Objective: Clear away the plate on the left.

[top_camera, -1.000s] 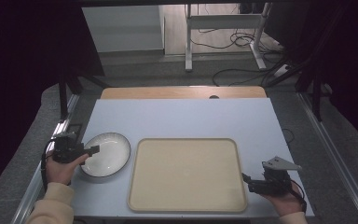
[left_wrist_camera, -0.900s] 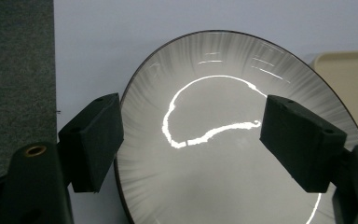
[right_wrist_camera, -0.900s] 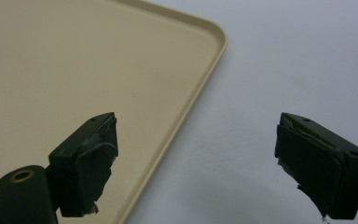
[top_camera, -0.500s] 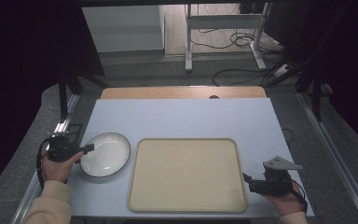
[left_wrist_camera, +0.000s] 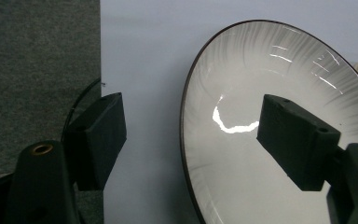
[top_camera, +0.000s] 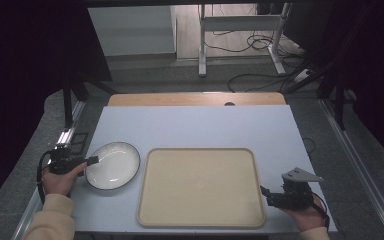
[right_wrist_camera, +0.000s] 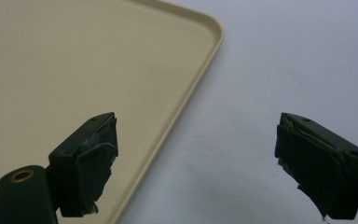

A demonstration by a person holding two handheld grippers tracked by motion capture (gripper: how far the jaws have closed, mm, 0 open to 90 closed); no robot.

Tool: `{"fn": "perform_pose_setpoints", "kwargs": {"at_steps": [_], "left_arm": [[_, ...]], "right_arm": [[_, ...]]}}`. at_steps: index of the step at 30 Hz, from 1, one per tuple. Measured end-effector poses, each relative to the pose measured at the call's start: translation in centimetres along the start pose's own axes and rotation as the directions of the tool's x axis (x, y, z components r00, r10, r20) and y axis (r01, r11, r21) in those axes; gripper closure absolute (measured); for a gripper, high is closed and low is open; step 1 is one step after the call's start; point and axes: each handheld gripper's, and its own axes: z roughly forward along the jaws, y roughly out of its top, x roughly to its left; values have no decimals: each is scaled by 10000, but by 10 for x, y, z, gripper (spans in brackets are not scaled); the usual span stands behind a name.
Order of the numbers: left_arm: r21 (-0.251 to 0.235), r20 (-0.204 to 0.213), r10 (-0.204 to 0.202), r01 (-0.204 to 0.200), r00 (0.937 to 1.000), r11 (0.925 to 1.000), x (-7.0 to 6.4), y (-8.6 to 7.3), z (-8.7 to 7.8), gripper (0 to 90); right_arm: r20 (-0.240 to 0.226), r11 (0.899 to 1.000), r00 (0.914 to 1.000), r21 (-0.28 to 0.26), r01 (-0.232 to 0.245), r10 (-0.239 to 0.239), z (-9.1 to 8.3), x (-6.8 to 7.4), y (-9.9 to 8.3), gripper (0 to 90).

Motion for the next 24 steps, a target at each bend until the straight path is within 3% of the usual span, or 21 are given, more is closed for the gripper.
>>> {"fn": "perform_pose_setpoints", "kwargs": {"at_steps": [6, 24], "left_arm": [[-13, 389, -338, 339, 9987, 9994, 3, -2, 1, 272], [430, 973, -510, 470, 9939, 9980, 4, -3, 5, 441]], "right_arm": [[32, 10000, 10000, 40, 32, -32, 0, 0, 0, 139], [19, 9999, 10000, 102, 50, -50, 1, 0, 0, 139]]}}
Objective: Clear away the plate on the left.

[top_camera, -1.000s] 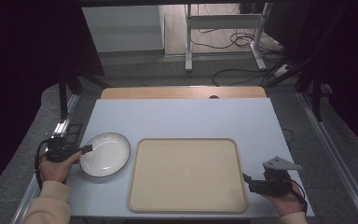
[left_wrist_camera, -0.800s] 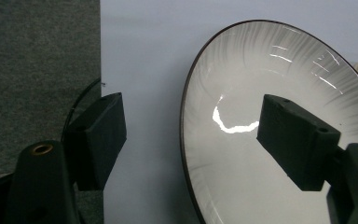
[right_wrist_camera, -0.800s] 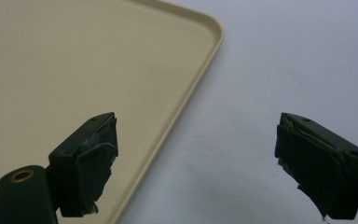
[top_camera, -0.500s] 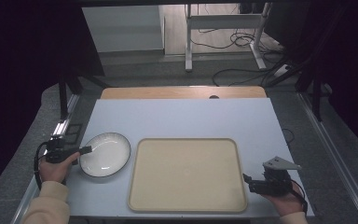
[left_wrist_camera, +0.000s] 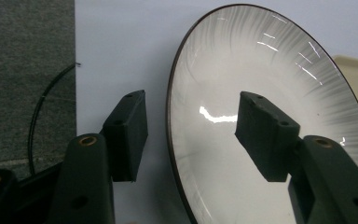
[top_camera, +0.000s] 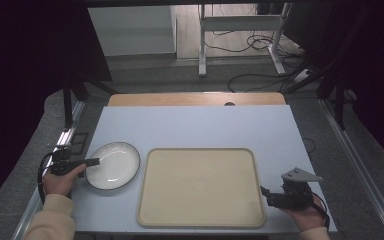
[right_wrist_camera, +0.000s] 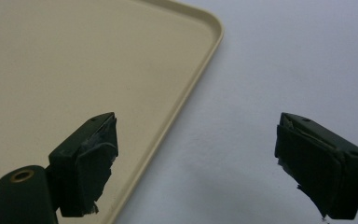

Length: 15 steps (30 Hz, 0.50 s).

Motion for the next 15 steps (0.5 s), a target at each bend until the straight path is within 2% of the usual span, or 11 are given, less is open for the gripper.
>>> {"fn": "perform_pose_setpoints", "kwargs": {"at_steps": [15], "left_arm": [[331, 334, -51, 40, 9994, 9994, -4, 0, 8, 455]], "right_arm": [[42, 10000, 10000, 7, 2, -2, 0, -1, 0, 139]]}}
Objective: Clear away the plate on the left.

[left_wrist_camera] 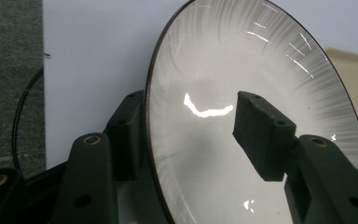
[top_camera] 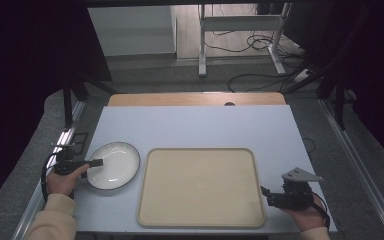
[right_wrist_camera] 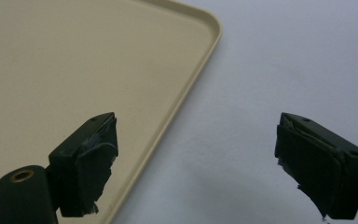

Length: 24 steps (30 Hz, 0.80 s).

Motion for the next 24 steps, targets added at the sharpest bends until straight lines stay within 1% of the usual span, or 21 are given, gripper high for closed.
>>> {"fn": "perform_pose_setpoints", "kwargs": {"at_steps": [6, 10, 12, 15, 18, 21, 24], "left_arm": [[70, -55, -30, 30, 10000, 10000, 0, 0, 2, 462], [108, -204, -91, 93, 9997, 9999, 0, 1, 3, 500], [135, -314, -52, 57, 9995, 9999, -1, 1, 3, 517], [124, -480, -81, 87, 9988, 9999, 1, 1, 3, 569], [166, -714, -10, 22, 9974, 9999, 1, 1, 2, 660], [270, -823, 46, -23, 9966, 9996, -1, 3, 2, 678], [276, -711, -55, 75, 9975, 9996, 1, 4, 2, 695]], "right_arm": [[6, 10000, 10000, 30, 14, -14, 0, 0, 0, 139], [17, 10000, 10000, 32, 6, -6, 0, 0, 0, 139], [17, 10000, 10000, 40, 19, -19, 0, 0, 0, 138], [24, 10000, 10000, 44, 20, -20, 0, 0, 0, 139], [30, 10000, 10000, 43, 2, -2, 0, 0, 0, 138], [49, 10000, 10000, 38, 3, -3, 0, 0, 0, 138], [84, 10000, 10000, 23, -4, 4, 0, -1, 0, 139]]}}
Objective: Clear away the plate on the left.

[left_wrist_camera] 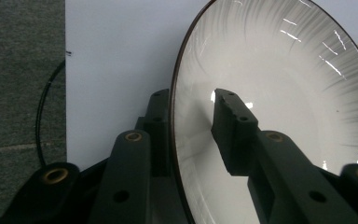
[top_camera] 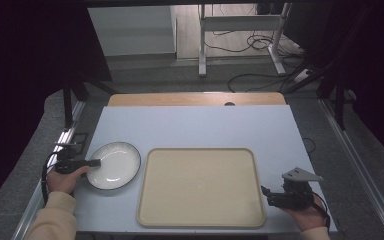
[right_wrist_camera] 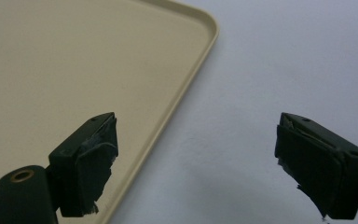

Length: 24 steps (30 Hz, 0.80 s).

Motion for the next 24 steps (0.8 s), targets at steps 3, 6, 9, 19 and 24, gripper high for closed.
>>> {"fn": "perform_pose_setpoints", "kwargs": {"at_steps": [3, 6, 9, 19, 24], "left_arm": [[-40, 196, -82, 83, 9998, 10000, 2, 0, -2, 725], [-152, 376, -109, 115, 9992, 9998, 3, 0, -6, 759], [-400, 511, -27, 48, 9987, 9992, 1, 0, -11, 784], [-920, 656, 165, -104, 9977, 9957, -8, 3, -21, 834], [-1107, 664, 168, -94, 9977, 9938, -9, 3, -22, 839]], "right_arm": [[49, 10000, 10000, 17, -44, 44, 0, -1, 0, 139], [76, 10000, 10000, 5, -46, 46, -1, -1, 0, 140], [103, 10000, 9999, -35, -63, 63, -1, -1, 0, 141], [164, 9999, 9998, -79, -94, 95, -2, -3, 0, 141], [203, 9998, 9997, -116, -133, 136, -3, -4, 0, 141]]}}
